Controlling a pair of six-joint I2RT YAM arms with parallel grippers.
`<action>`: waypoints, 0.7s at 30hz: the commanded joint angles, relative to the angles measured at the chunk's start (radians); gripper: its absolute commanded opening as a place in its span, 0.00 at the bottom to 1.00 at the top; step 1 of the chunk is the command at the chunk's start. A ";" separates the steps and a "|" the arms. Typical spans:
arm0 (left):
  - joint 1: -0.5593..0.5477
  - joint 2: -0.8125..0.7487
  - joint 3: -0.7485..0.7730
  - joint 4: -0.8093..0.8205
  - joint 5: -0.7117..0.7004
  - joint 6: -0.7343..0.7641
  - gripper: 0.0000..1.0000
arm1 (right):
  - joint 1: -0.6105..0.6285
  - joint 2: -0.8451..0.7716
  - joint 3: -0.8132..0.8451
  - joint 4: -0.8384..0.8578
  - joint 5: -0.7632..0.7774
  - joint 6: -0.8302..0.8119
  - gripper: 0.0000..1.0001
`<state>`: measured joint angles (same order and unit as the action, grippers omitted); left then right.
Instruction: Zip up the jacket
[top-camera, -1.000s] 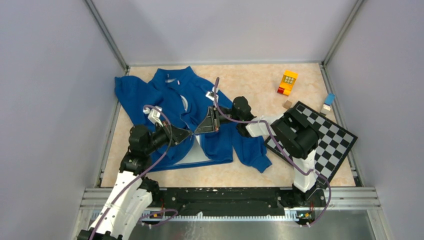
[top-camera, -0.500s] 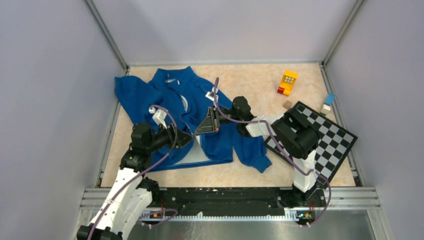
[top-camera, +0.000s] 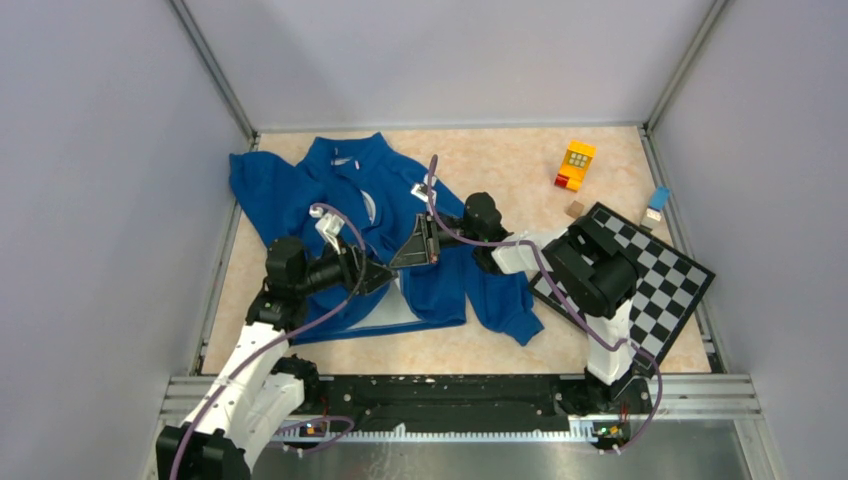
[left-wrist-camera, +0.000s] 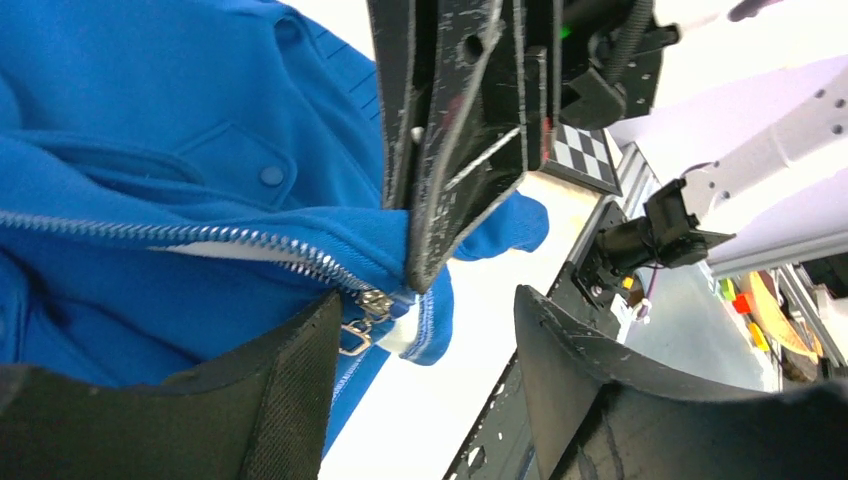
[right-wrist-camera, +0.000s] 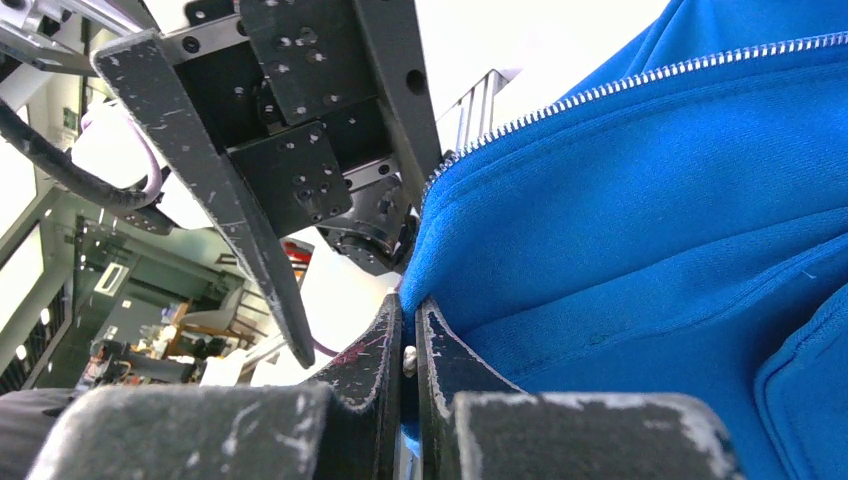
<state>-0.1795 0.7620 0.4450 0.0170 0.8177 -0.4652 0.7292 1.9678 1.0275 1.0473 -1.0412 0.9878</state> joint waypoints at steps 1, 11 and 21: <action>0.003 0.005 0.006 0.127 0.109 0.025 0.65 | 0.003 -0.053 0.018 0.041 -0.003 -0.020 0.00; 0.003 0.012 0.048 -0.012 0.098 0.055 0.50 | 0.003 -0.051 0.017 0.053 -0.005 -0.011 0.00; 0.003 0.027 0.061 -0.104 0.038 0.038 0.36 | 0.003 -0.050 0.013 0.064 -0.005 -0.003 0.00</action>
<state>-0.1722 0.7837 0.4698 -0.0734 0.8547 -0.4210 0.7292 1.9663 1.0275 1.0508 -1.0611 0.9894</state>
